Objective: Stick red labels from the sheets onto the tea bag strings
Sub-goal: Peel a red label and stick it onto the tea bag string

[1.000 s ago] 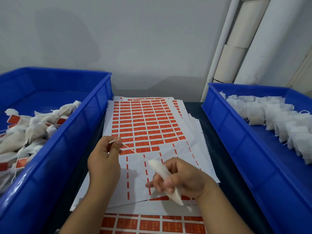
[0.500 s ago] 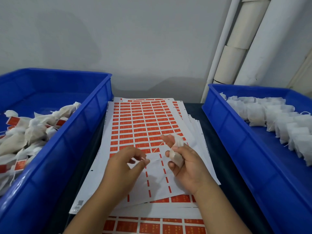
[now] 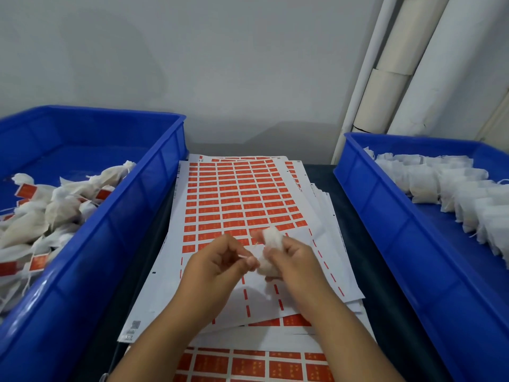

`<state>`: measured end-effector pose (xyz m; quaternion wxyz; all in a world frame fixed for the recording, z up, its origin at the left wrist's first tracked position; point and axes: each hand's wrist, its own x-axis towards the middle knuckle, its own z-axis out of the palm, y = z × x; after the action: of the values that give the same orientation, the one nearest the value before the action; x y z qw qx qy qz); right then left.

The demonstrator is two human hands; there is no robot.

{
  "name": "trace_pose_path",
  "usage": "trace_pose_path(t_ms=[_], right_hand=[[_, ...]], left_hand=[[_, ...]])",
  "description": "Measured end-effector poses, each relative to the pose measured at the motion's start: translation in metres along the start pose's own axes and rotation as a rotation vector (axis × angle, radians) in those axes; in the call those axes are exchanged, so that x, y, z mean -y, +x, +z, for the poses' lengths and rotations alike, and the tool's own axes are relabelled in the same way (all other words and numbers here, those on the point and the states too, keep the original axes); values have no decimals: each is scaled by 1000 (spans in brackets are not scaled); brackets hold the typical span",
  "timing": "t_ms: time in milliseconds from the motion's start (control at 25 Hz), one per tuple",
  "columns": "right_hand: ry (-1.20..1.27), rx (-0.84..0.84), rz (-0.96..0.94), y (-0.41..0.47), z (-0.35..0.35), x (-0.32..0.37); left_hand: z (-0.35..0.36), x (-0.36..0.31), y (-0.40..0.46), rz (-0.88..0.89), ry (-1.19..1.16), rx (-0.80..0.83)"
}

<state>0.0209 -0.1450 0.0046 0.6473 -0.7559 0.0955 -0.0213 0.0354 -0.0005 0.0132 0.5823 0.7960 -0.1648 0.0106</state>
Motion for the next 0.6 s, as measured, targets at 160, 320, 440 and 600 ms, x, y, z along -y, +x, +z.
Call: trace_pose_path(t_ms=[160,320,440,600], right_hand=[[-407,201,-73,-4,10,-7],[-261,329,-128,-8,6,-2],[-173,362,-145,-10,6,1],[-188,351,-184,-10,12,-4]], left_hand=[[-1,2,-3,126,138,30],[-2,7,5,7,-45,15],[0,10,7,-87,-118,3],[2,11,7,-164,-153,-8]])
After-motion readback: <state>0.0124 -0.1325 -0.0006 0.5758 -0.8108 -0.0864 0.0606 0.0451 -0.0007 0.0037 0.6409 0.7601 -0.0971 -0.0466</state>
